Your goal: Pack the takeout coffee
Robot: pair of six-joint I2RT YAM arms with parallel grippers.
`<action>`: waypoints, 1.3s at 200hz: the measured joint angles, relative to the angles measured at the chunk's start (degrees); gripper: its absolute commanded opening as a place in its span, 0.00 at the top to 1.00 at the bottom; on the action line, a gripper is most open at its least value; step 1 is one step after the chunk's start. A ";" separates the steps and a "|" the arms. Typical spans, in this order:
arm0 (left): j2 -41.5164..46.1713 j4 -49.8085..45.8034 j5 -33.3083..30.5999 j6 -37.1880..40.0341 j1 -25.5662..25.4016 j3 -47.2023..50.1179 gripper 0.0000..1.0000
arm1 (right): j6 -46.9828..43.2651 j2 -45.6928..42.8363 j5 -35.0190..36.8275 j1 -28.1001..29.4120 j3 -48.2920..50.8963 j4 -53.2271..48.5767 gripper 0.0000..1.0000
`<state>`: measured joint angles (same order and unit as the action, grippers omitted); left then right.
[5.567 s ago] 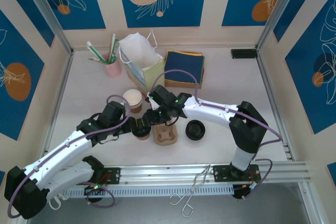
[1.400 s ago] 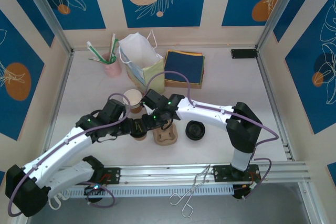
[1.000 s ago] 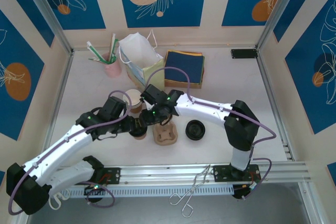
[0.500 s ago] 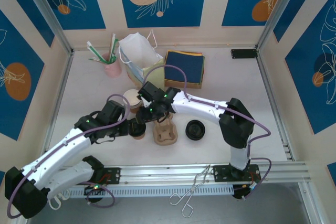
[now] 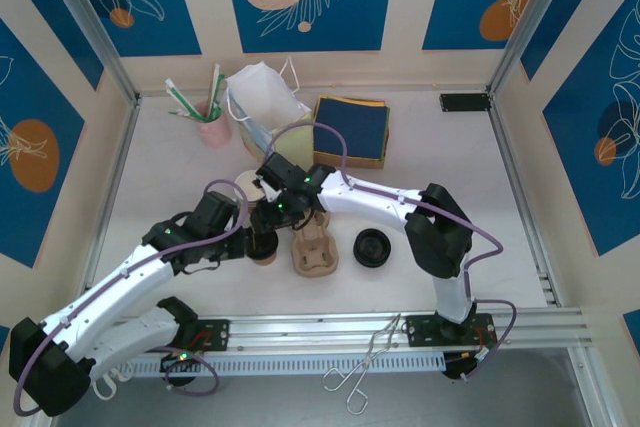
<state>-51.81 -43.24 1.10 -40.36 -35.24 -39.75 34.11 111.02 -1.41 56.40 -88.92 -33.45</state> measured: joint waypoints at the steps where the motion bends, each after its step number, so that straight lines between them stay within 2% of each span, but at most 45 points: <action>1: 0.00 0.02 0.00 0.00 0.00 0.00 0.74 | 0.00 0.02 0.00 -0.02 0.00 0.00 0.57; 60: 0.00 1.29 0.44 -0.02 0.00 0.83 0.75 | 0.02 0.44 -0.74 -0.24 0.61 0.87 0.62; 126: 0.74 2.12 0.59 -0.07 0.00 1.68 0.75 | 0.09 -0.79 -1.55 -0.44 3.61 4.48 0.62; 153: 0.81 2.10 0.59 -0.07 0.00 1.68 0.75 | 0.07 -1.09 -1.01 -0.35 3.61 4.35 0.60; 192: 1.14 2.10 0.68 -0.07 0.00 1.66 0.74 | 0.00 -1.99 0.98 0.44 3.61 2.36 0.50; 210: 1.14 2.12 0.79 -0.07 0.00 1.66 0.74 | -0.04 -2.84 1.77 0.72 3.61 0.98 0.48; 260: 1.20 0.31 0.83 -0.07 0.00 0.57 0.66 | 0.17 -7.52 2.56 1.92 4.13 -0.68 0.44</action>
<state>-50.61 -42.94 1.93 -40.42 -35.24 -39.18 34.28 103.50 1.15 58.33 -84.79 -34.13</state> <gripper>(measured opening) 0.318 0.554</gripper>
